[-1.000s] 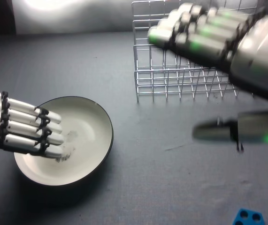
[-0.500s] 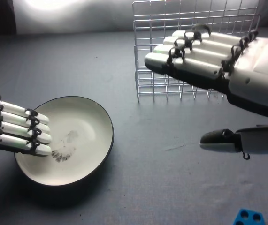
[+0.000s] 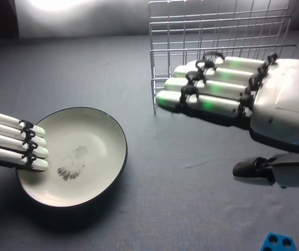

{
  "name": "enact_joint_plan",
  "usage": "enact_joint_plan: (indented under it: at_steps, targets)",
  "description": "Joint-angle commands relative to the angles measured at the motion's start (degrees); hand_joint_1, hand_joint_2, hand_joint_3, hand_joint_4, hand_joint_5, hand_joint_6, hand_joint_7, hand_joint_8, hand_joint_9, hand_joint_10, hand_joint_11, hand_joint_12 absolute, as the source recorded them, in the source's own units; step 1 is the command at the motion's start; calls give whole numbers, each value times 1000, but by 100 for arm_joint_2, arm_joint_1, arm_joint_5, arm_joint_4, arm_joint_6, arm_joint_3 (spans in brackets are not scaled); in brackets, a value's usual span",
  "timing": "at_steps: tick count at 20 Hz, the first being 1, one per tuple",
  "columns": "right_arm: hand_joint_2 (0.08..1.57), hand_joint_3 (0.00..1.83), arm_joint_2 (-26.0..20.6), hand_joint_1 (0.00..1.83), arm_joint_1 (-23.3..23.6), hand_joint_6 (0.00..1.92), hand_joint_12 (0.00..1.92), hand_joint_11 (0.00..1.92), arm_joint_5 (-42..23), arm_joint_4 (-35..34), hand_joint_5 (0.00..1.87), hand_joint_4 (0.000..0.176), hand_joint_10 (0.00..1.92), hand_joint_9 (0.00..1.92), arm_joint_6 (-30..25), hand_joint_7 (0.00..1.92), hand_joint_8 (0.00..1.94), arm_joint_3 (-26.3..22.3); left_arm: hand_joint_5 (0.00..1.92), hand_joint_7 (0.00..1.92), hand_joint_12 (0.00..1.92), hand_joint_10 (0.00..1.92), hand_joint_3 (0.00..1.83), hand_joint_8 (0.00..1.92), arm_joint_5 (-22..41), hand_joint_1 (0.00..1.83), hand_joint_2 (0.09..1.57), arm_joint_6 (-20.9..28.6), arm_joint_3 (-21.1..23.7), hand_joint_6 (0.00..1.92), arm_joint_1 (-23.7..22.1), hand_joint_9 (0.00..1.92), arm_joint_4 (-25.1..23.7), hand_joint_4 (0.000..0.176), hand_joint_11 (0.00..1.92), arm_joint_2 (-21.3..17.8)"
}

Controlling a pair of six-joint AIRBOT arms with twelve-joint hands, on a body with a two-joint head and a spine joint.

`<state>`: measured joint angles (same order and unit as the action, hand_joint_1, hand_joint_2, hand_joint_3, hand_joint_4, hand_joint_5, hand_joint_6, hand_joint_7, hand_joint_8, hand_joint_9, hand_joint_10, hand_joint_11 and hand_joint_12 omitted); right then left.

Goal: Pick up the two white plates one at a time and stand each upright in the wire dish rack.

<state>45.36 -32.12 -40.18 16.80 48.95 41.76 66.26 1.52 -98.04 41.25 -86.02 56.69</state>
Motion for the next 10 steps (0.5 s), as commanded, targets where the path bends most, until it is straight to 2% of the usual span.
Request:
enact_joint_plan:
  at_steps: [1,2,3,9,10]
  targets:
    - [1018,0,-11,1140,34,0,271,0,-682,-90,0,0,0,0,62,0,0,-7,0,0,0,0,11,0,255,0,1103,-2,-33,0,-4,0,333,0,0,5]
    - [1015,0,-10,1184,34,0,225,0,-682,-79,0,0,0,0,151,0,0,3,0,0,0,0,10,0,256,0,1103,-10,-33,0,4,0,333,0,0,11]
    - [1048,8,-10,1142,34,0,163,0,-682,-67,0,0,0,0,174,0,0,8,0,0,0,0,11,0,256,0,1104,-10,-33,0,13,0,333,0,0,13]
    - [1057,4,-10,1117,26,0,282,0,-681,154,0,0,0,0,184,0,0,17,0,0,0,0,9,0,251,0,1105,-72,-34,0,118,0,330,0,0,36]
    - [1032,0,-11,1172,25,0,359,0,-643,370,9,0,0,0,184,0,0,29,0,0,0,0,9,0,242,0,1107,-81,-34,0,130,0,329,0,0,40]
